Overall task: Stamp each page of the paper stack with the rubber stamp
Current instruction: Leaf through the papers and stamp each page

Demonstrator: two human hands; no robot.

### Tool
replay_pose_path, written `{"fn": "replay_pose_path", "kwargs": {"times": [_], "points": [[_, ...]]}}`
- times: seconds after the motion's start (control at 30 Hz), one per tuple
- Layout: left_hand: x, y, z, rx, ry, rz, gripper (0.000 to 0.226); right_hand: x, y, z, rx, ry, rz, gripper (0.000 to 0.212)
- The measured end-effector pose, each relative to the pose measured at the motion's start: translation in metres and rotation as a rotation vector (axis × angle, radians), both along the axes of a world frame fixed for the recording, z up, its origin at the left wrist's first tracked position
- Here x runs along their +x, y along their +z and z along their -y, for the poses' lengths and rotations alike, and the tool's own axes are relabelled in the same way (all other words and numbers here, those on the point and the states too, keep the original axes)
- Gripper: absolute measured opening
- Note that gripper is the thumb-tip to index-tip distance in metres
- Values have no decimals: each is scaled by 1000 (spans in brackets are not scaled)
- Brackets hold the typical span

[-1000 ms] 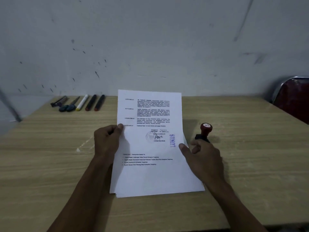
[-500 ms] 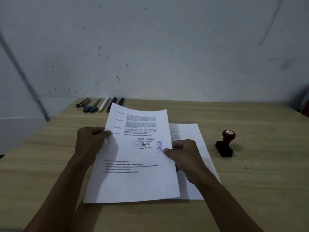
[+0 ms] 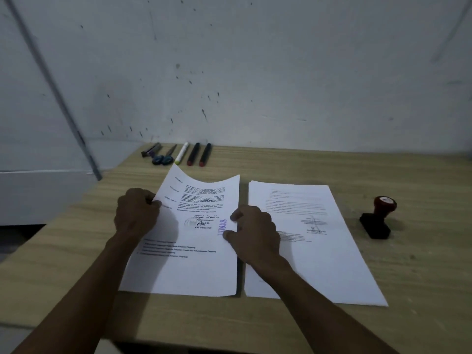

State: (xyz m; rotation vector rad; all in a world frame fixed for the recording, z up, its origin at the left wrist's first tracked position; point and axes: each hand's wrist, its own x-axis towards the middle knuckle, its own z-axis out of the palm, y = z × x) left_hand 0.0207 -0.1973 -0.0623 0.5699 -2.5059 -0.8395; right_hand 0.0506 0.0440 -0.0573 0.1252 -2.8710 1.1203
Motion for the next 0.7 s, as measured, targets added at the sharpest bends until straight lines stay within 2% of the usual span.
{"fn": "replay_pose_path", "kwargs": {"times": [0.1,0.2,0.3,0.4,0.7], "points": [[-3,-4,2,-28,22,43,12,0,2,4,101,5,-22,27],[-1,-5,-3,-26,61,63,33,2,3,5,147,23,-49,23],[2,-4,-8,-129,49,83,52,2,1,3,176,40,-68,21],[5,-5,-12,-228,25,174,43,0,0,2,192,47,-83,21],[10,-3,-15,-194,-5,210,37,2,-4,-3,132,57,-117,27]]}}
